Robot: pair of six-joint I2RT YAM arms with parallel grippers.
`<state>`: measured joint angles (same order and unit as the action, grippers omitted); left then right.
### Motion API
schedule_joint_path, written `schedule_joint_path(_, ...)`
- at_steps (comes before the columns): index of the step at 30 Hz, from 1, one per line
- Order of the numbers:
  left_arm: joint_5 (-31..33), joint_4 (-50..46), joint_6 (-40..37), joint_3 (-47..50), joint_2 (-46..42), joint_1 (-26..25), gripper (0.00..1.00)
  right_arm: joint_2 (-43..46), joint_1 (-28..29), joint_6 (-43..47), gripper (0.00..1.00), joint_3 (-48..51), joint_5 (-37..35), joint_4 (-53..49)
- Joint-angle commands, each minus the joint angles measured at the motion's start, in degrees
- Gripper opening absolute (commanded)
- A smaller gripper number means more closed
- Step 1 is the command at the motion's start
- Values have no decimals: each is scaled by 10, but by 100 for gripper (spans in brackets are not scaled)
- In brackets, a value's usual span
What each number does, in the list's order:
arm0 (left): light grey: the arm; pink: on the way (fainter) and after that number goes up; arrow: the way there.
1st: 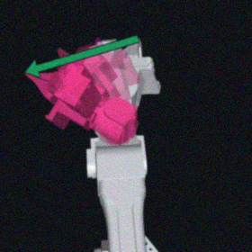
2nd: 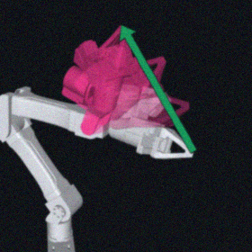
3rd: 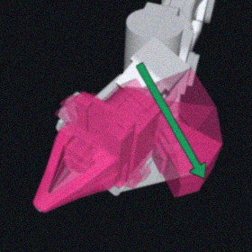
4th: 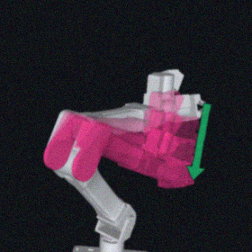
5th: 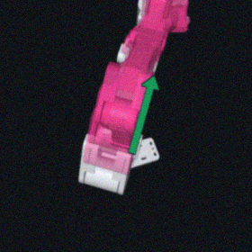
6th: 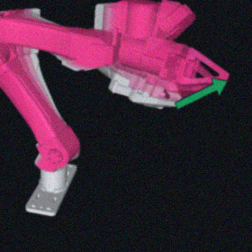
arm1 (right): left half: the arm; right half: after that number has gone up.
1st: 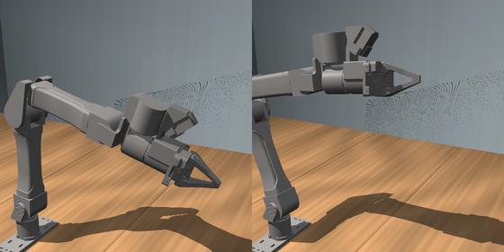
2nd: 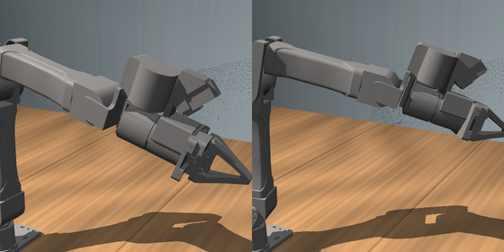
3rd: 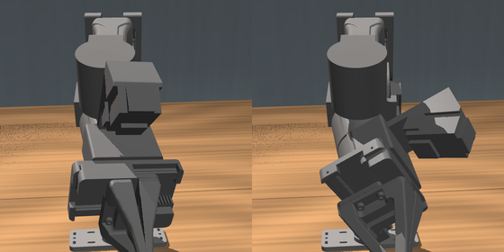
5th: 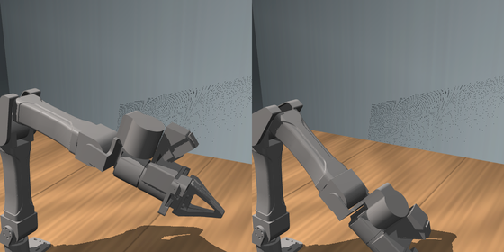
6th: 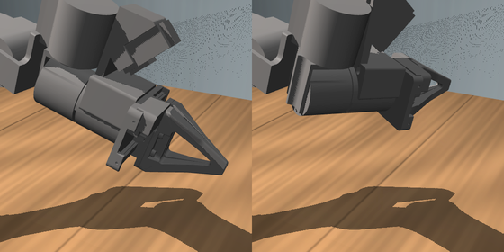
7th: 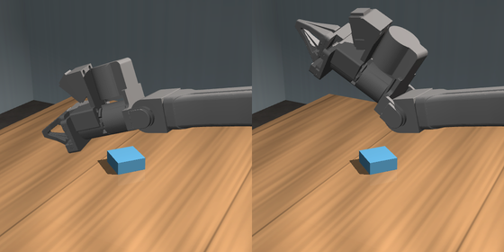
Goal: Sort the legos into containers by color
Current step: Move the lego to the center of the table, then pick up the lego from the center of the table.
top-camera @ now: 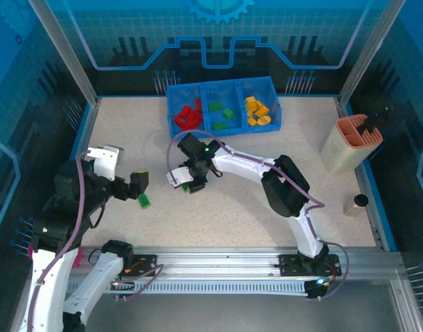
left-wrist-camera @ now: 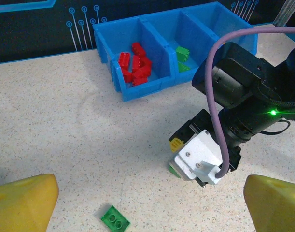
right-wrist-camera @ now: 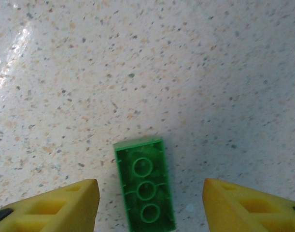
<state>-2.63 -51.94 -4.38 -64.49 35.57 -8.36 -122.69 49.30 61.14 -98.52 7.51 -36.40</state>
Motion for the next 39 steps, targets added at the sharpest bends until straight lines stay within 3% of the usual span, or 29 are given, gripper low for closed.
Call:
schedule_joint_path(1, -12, 12, 12, 4, -4, 5, 99, 4, -10, 20, 65, -4, 18, 21)
schedule_joint_path(6, -9, 10, 14, 0, -3, 5, 99, -32, -17, 37, 75, -39, 18, -14)
schedule_joint_path(11, 4, 0, 27, -4, 1, 5, 99, -45, -22, 35, 75, -44, 29, -40)
schedule_joint_path(22, 76, -13, 161, 31, 52, 5, 99, -59, -26, 24, 76, -7, 16, -20)
schedule_joint_path(29, 114, 15, 258, 110, 56, 5, 99, -76, -29, 21, 63, 11, 2, 15)
schedule_joint_path(36, 154, 25, 292, 168, 106, 5, 99, -67, -38, -3, 38, 30, -13, 39)
schedule_joint_path(39, 178, 32, 314, 199, 127, 5, 99, -47, -57, -52, 26, 16, 20, 29)
